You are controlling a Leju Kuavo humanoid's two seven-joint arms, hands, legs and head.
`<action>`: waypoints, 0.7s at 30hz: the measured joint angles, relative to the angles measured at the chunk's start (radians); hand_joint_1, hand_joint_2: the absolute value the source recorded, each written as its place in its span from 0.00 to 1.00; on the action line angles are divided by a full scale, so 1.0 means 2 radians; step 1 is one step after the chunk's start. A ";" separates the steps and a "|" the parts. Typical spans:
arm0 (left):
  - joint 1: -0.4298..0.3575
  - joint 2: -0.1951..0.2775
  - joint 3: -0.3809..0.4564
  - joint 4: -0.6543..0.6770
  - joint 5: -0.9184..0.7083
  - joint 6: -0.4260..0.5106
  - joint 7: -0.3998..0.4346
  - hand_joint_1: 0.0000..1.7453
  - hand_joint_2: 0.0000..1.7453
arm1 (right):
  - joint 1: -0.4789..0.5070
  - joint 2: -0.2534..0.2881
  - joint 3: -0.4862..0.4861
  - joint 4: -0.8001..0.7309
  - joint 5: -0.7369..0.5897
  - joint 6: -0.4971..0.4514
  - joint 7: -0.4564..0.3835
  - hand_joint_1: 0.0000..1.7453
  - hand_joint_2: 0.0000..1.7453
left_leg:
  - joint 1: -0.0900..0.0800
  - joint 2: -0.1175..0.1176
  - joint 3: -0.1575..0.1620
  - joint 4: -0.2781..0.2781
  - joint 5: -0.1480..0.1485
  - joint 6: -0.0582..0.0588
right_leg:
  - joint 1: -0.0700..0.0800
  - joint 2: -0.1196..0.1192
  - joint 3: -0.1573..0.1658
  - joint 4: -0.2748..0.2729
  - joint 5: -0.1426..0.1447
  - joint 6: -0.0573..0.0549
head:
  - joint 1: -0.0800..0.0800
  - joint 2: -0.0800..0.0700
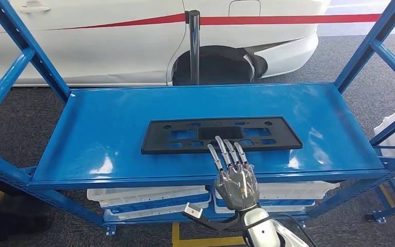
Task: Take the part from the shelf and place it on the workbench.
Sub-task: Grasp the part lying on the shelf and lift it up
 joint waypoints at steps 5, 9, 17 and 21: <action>-0.003 0.000 0.000 0.000 -0.004 0.001 0.006 0.00 0.00 | -0.003 0.000 -0.001 0.000 0.000 -0.003 0.003 0.00 1.00 | 0.000 0.000 0.000 0.000 0.000 0.000 | 0.000 0.000 0.000 0.000 0.000 0.000 | 0.000 0.000; -0.003 0.000 0.000 0.000 -0.003 0.001 0.007 0.00 0.00 | -0.005 0.000 -0.002 0.000 -0.002 -0.004 0.004 0.00 1.00 | 0.000 0.000 0.000 0.000 0.000 0.000 | 0.000 0.000 0.000 0.000 0.000 0.000 | 0.000 0.000; 0.001 0.000 -0.001 0.000 0.002 -0.005 -0.002 0.00 0.00 | -0.007 0.001 -0.002 0.000 -0.005 -0.004 0.005 0.00 1.00 | -0.004 0.000 -0.002 -0.001 -0.004 0.009 | -0.007 -0.001 0.000 0.002 0.004 0.006 | 0.000 0.000; 0.003 0.000 -0.003 0.000 0.002 -0.006 -0.003 0.00 0.00 | -0.009 0.001 -0.003 0.002 -0.005 -0.004 0.005 0.00 1.00 | 0.000 -0.001 0.012 -0.010 -0.005 0.019 | -0.007 -0.001 -0.025 0.055 -0.017 0.011 | 0.001 0.000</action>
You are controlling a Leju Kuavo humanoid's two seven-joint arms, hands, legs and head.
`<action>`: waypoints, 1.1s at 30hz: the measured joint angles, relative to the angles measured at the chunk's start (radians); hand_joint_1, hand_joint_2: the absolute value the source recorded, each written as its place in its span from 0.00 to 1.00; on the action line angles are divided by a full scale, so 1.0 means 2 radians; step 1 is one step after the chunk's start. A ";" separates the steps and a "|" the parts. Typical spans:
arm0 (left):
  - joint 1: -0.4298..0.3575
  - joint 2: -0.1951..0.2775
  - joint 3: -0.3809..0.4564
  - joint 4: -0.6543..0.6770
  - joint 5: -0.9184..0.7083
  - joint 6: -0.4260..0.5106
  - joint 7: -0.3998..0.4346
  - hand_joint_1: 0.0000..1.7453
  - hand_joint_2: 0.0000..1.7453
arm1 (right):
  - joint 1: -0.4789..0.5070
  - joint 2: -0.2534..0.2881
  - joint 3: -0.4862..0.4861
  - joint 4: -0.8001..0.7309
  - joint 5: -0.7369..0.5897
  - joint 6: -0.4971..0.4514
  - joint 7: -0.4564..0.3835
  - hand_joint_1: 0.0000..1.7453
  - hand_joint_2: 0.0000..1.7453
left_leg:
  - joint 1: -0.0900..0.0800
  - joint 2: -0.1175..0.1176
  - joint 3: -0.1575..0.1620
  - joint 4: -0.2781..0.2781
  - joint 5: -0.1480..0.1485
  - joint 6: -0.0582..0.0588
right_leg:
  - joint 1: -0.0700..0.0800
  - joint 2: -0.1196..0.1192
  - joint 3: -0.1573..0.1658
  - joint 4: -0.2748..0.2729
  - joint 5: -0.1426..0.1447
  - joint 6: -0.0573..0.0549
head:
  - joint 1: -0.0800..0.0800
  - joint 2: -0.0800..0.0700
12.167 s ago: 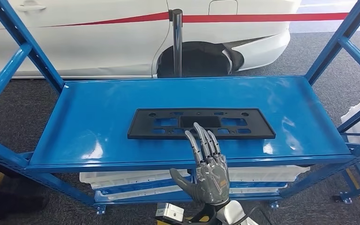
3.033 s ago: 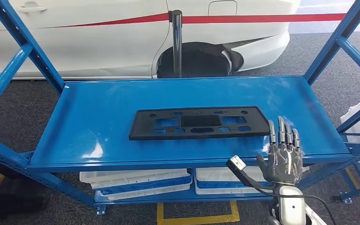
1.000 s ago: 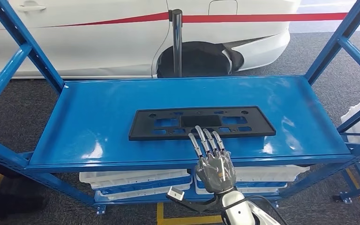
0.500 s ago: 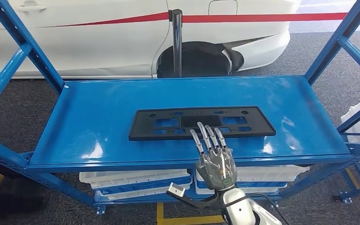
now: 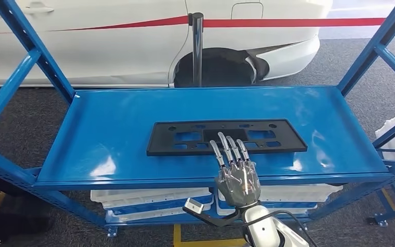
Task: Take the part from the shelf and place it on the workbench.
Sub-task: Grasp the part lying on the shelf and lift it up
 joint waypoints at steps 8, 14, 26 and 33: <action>0.000 0.000 -0.002 0.000 0.000 -0.001 0.000 0.00 0.00 | 0.001 0.000 -0.001 0.004 0.000 0.000 0.000 0.00 1.00 | 0.010 -0.003 0.023 0.002 -0.021 -0.019 | -0.008 0.001 -0.018 -0.014 0.028 0.013 | 0.002 0.000; -0.001 0.001 -0.003 0.001 0.000 -0.001 0.000 0.00 0.00 | 0.002 0.001 -0.001 0.006 0.000 -0.001 0.000 0.00 1.00 | 0.011 -0.001 0.017 0.027 -0.030 -0.036 | -0.003 0.000 -0.003 -0.033 0.019 -0.017 | 0.000 0.000; -0.001 0.003 -0.003 0.002 0.002 -0.002 -0.001 0.00 0.00 | 0.003 0.003 -0.001 0.007 0.000 0.001 0.001 0.00 1.00 | -0.030 -0.001 -0.079 0.031 0.048 0.017 | 0.016 0.006 0.057 -0.041 -0.030 -0.030 | 0.000 0.000; -0.002 0.002 -0.004 0.002 0.002 -0.004 -0.003 0.00 0.00 | 0.002 0.003 -0.001 0.007 0.000 0.003 0.001 0.50 1.00 | -0.018 0.000 -0.047 0.002 0.042 0.016 | 0.012 0.003 -0.001 0.069 -0.081 -0.012 | 0.000 0.000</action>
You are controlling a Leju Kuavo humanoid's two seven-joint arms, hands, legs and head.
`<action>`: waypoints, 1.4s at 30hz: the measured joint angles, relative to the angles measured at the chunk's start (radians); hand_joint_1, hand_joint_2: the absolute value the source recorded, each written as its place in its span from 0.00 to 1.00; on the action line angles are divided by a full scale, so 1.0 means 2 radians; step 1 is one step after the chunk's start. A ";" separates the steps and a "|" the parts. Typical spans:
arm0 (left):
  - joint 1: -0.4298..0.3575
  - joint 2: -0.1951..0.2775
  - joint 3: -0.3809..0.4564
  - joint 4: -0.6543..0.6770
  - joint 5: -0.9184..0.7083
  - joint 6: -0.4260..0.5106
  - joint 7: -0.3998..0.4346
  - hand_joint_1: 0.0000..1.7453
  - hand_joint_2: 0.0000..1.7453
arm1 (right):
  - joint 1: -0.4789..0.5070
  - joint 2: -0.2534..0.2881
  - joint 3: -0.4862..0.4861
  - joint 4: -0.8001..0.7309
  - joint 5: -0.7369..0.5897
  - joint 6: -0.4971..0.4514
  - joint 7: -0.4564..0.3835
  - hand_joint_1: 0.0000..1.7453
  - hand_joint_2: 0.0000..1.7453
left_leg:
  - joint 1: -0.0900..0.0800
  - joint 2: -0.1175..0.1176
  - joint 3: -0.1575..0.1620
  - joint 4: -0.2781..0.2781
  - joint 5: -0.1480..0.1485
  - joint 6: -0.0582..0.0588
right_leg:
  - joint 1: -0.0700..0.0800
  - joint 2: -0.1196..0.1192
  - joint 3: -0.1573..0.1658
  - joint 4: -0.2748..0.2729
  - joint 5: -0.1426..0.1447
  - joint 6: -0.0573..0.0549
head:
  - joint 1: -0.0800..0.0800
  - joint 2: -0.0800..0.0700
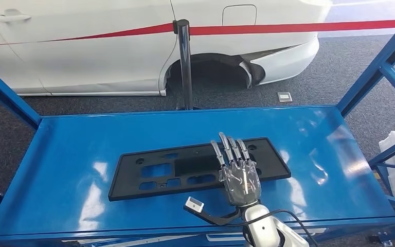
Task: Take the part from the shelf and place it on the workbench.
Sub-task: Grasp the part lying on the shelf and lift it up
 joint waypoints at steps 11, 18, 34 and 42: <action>-0.001 -0.001 0.000 0.000 0.000 0.002 -0.005 0.00 0.00 | -0.001 0.001 0.002 0.002 -0.008 0.015 -0.003 1.00 1.00 | 0.006 -0.003 0.014 0.009 -0.022 -0.011 | -0.009 0.002 0.008 -0.114 0.099 0.001 | 0.000 0.000; -0.001 -0.001 0.000 0.000 0.000 0.006 -0.006 0.00 0.00 | -0.003 0.001 0.003 0.002 -0.012 0.026 -0.006 1.00 1.00 | 0.009 -0.003 0.016 0.005 -0.020 -0.015 | -0.004 0.002 0.009 -0.113 0.097 -0.005 | 0.000 0.000; -0.001 -0.002 -0.001 0.000 -0.001 0.009 -0.007 0.00 0.00 | -0.006 0.000 0.003 0.002 -0.020 0.027 -0.006 1.00 1.00 | 0.010 -0.003 0.018 0.005 -0.023 -0.032 | -0.005 0.002 0.010 -0.113 0.096 -0.007 | 0.000 0.000; -0.001 -0.002 -0.001 0.000 -0.002 0.009 -0.007 0.00 0.00 | -0.006 -0.001 0.003 0.002 -0.021 0.028 -0.006 0.07 1.00 | 0.010 -0.003 0.018 0.005 -0.023 -0.032 | -0.005 0.002 0.011 -0.113 0.096 -0.007 | 0.000 0.000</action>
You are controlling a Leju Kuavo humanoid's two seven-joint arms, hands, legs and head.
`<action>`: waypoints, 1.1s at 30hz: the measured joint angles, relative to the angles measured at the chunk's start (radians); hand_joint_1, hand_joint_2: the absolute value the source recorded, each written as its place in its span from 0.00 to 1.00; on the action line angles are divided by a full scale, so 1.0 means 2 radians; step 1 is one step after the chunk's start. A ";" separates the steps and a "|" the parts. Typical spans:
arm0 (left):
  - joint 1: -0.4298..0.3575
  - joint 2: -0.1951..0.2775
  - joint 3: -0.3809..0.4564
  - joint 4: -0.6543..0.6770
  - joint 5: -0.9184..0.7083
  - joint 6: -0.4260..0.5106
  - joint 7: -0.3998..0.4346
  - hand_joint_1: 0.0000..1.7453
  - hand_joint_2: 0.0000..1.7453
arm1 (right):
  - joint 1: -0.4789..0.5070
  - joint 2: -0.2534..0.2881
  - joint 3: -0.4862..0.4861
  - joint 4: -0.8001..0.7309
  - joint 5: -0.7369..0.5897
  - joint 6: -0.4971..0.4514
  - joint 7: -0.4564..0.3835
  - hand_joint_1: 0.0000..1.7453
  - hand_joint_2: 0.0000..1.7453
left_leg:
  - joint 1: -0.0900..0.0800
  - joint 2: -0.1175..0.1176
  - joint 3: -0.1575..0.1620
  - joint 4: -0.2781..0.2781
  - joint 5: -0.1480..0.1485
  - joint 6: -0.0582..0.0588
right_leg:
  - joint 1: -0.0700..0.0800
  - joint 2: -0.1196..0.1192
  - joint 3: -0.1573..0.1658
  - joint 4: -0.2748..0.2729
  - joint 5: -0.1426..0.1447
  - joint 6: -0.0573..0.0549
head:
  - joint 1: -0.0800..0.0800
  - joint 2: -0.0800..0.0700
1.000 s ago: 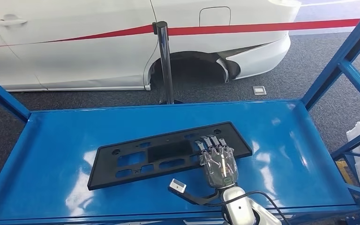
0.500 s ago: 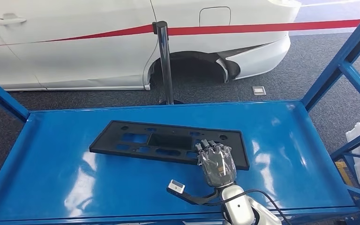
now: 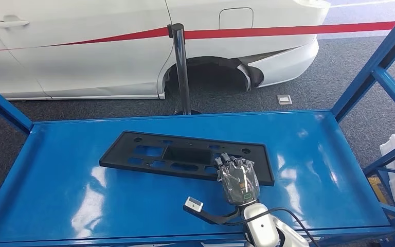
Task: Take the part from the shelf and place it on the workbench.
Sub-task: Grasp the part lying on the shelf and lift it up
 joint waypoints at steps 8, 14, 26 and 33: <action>0.000 0.000 0.000 0.000 0.000 0.000 0.000 0.00 0.00 | 0.001 0.000 0.000 0.000 -0.004 0.004 0.001 0.00 1.00 | 0.000 0.000 0.000 0.000 0.000 0.000 | 0.000 0.000 0.000 0.000 0.000 0.000 | 0.000 0.000; 0.000 0.000 0.000 0.000 0.000 -0.001 0.000 0.00 0.00 | 0.001 0.000 0.000 0.000 -0.005 0.007 0.002 0.00 1.00 | 0.000 0.000 0.000 0.000 0.000 0.000 | 0.000 0.000 0.000 0.000 0.000 0.000 | 0.000 0.000; 0.000 0.000 0.000 0.000 0.000 -0.003 0.000 0.00 0.00 | -0.004 0.000 0.000 0.001 -0.010 0.017 0.004 0.00 1.00 | 0.000 0.000 0.001 0.000 0.000 0.000 | 0.000 0.000 0.001 0.000 0.000 0.000 | 0.000 0.000; 0.000 0.000 0.000 0.000 0.000 -0.004 -0.001 0.00 0.00 | -0.004 0.000 0.000 0.001 -0.015 0.012 0.005 0.00 1.00 | 0.000 0.000 0.001 0.000 0.000 0.000 | 0.000 0.000 0.002 0.000 0.000 0.000 | 0.000 0.000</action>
